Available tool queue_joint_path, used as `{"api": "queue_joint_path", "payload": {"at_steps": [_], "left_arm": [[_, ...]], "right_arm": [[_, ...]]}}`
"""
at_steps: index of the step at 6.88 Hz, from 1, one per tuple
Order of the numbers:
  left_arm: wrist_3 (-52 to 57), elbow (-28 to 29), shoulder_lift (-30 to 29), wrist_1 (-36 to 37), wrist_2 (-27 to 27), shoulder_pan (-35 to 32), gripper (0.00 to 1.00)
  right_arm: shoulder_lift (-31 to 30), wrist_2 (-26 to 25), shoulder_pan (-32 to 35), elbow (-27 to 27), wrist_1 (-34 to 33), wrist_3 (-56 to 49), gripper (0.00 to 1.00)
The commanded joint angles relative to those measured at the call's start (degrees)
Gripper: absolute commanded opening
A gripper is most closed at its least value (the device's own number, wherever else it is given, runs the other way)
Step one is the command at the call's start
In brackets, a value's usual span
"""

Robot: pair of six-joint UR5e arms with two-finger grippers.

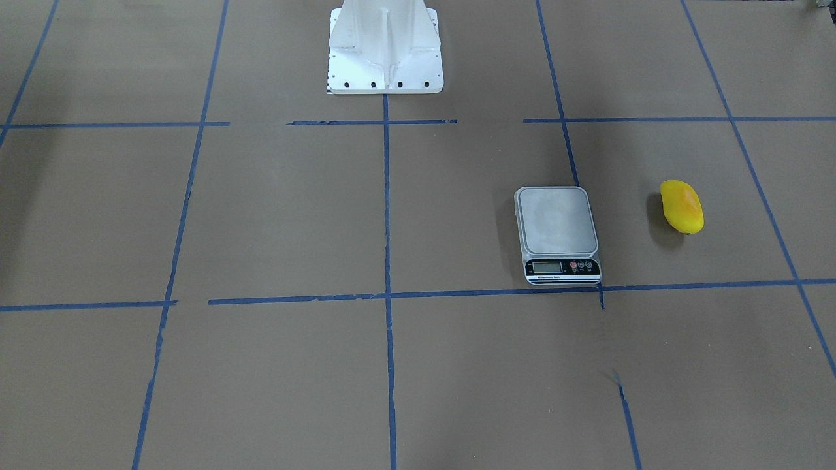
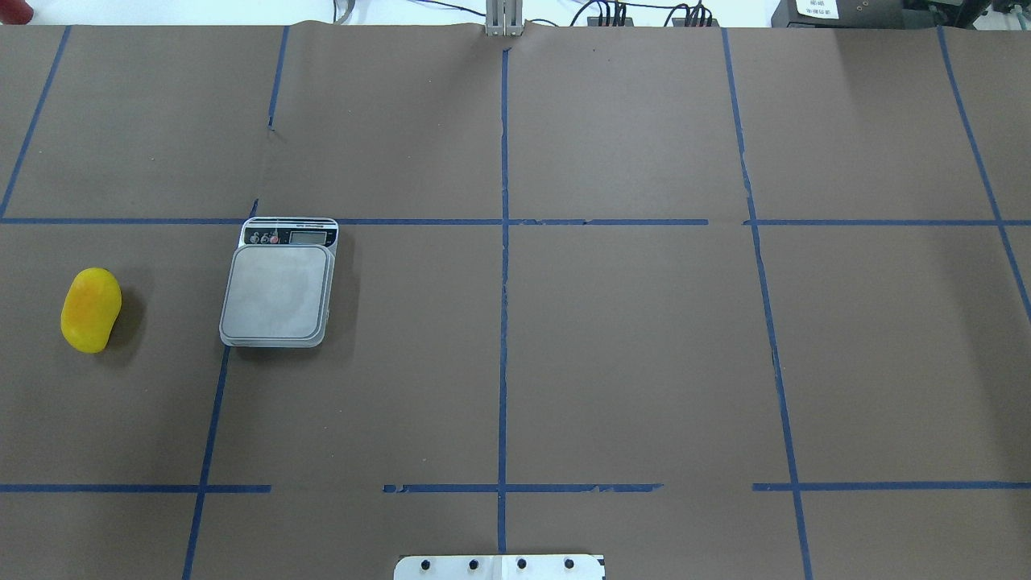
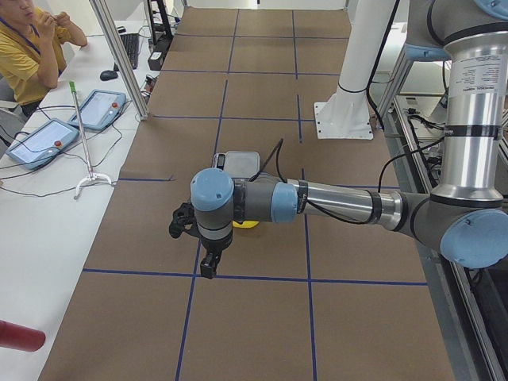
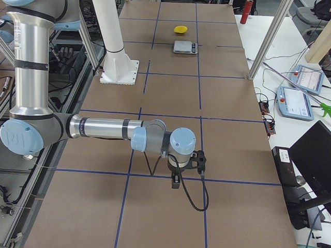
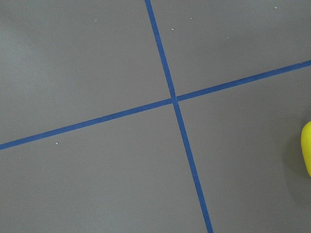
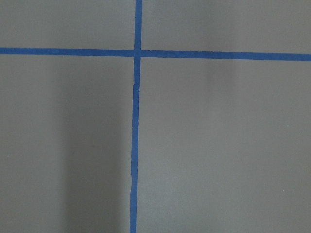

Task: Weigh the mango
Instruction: 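Reach the left gripper down to the yellow mango and grasp it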

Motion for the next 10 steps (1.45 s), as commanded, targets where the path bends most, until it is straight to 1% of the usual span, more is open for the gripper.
{"api": "queue_joint_path", "payload": {"at_steps": [1,2,3,4,6,8,9,10], "left_arm": [[0.01,-0.88,0.03,0.39,0.00,-0.38,1.00],[-0.52,-1.15,1.08,0.31,0.00,-0.56,1.00],[-4.44,-0.81,1.44,-0.13,-0.26,-0.12,1.00],[-11.96,-0.98,1.27,-2.66,-0.26,3.53,1.00],[-25.50,-1.24,1.26,-11.78,-0.44,14.41,1.00],[-40.97,-0.19,1.35,-23.63,-0.26,25.23,1.00],[-46.61,0.16,1.26,-26.56,-0.18,29.63,1.00],[-49.97,1.99,1.26,-29.55,-0.09,32.72,1.00]], "right_arm": [[0.00,0.00,0.00,0.00,0.00,0.00,1.00],[0.00,0.00,0.00,0.00,0.00,0.00,1.00],[0.00,0.00,0.00,0.00,0.00,0.00,1.00],[0.00,0.00,0.00,0.00,0.00,0.00,1.00],[0.00,0.00,0.00,0.00,0.00,0.00,1.00],[0.00,0.00,0.00,0.00,0.00,0.00,1.00],[0.00,0.00,0.00,0.00,0.00,0.00,1.00],[0.00,0.00,0.00,0.00,0.00,0.00,1.00]]}}
